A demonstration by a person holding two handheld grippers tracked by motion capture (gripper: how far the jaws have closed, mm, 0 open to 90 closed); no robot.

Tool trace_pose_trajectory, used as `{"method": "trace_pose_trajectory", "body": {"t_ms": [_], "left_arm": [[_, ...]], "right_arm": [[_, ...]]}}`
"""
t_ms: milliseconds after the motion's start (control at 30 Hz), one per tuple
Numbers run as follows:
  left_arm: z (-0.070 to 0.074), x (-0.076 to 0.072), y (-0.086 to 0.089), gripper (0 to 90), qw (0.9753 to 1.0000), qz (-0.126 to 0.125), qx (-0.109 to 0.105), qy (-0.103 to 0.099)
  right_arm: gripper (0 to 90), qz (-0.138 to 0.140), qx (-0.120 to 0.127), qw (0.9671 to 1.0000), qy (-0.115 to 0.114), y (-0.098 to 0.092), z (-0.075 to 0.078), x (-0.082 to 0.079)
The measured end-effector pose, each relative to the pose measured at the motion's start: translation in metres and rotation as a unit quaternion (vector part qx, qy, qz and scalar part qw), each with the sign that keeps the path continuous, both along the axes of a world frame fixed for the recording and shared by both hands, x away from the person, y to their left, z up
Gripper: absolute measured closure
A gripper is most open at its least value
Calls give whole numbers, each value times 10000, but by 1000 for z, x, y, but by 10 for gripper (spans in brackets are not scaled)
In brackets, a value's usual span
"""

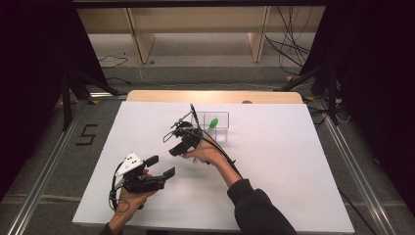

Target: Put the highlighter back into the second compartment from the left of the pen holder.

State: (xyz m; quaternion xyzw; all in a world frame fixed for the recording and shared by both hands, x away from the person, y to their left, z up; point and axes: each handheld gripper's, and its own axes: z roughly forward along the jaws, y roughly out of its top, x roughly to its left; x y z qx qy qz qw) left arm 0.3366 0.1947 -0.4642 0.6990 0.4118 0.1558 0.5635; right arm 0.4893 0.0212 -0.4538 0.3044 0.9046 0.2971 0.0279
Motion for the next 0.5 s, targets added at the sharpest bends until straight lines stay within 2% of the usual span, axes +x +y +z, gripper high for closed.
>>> {"method": "trace_pose_trajectory", "body": {"t_ms": [500], "left_arm": [[-1, -1, -1, 157, 10000, -31, -2, 13]], "right_arm": [[308, 66, -335, 9992, 199, 4, -7, 8]]}}
